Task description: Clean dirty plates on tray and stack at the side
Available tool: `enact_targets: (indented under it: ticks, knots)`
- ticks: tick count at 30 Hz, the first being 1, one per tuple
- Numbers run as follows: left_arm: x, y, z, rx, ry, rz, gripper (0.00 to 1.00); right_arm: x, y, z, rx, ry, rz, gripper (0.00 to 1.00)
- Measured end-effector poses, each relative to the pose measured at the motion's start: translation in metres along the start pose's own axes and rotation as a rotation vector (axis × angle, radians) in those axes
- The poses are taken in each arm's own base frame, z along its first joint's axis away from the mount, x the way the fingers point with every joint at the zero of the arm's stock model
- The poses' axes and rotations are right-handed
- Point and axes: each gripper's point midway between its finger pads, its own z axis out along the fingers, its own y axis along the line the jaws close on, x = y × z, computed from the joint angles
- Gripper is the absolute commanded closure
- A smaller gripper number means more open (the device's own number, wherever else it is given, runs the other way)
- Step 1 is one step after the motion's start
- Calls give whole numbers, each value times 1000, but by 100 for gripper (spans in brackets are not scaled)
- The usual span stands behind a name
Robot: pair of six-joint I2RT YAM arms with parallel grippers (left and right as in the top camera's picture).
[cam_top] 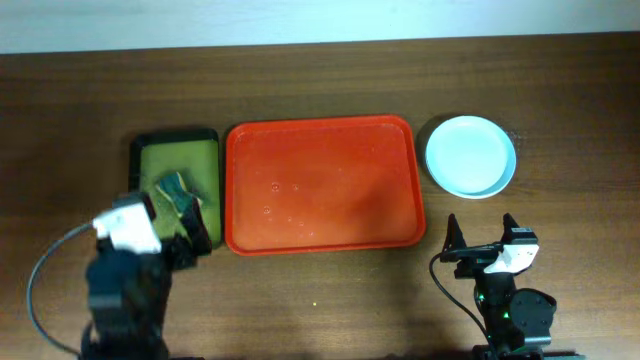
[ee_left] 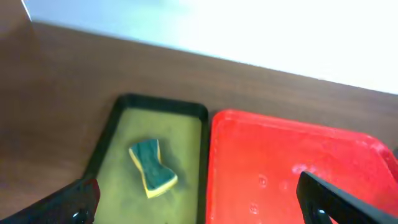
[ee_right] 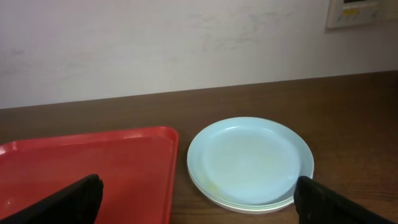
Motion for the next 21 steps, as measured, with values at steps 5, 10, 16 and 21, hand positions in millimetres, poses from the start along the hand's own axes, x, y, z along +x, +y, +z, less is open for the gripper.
enact_targets:
  ticks: [5, 10, 16, 21]
  knots:
    - [25, 4, -11, 24, -73, 52, 1, 0, 0, 0, 0, 0, 0, 1]
    - [43, 8, -16, 37, -157, 57, 1, 0, 0, 0, 0, 0, 0, 1]
    - [31, 1, -14, 91, -335, 54, 1, 0, 0, 0, 0, 0, 0, 1]
    - [36, -5, -5, 139, -418, 58, 1, 0, 0, 0, 0, 0, 0, 1]
